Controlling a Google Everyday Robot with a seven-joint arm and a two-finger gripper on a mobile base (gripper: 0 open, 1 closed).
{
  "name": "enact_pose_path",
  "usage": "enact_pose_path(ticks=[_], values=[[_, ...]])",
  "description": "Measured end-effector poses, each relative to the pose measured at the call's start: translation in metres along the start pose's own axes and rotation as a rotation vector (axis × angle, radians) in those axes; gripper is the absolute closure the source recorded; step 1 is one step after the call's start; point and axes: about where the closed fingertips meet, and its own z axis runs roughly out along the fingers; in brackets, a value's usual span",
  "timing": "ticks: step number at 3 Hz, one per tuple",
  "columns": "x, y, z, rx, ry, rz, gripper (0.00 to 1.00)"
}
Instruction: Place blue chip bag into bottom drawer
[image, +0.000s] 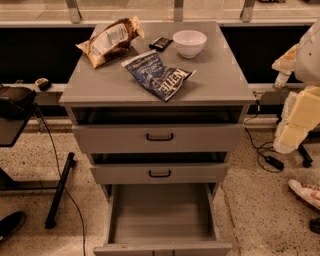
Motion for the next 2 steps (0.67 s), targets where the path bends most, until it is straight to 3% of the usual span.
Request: enact_pose_path(ticks=[1,2], values=[[0.0,0.0,0.0,0.0,0.0,0.0,0.0],[-0.028,-0.024,0.009,0.034,-0.038,-0.017,0.0]])
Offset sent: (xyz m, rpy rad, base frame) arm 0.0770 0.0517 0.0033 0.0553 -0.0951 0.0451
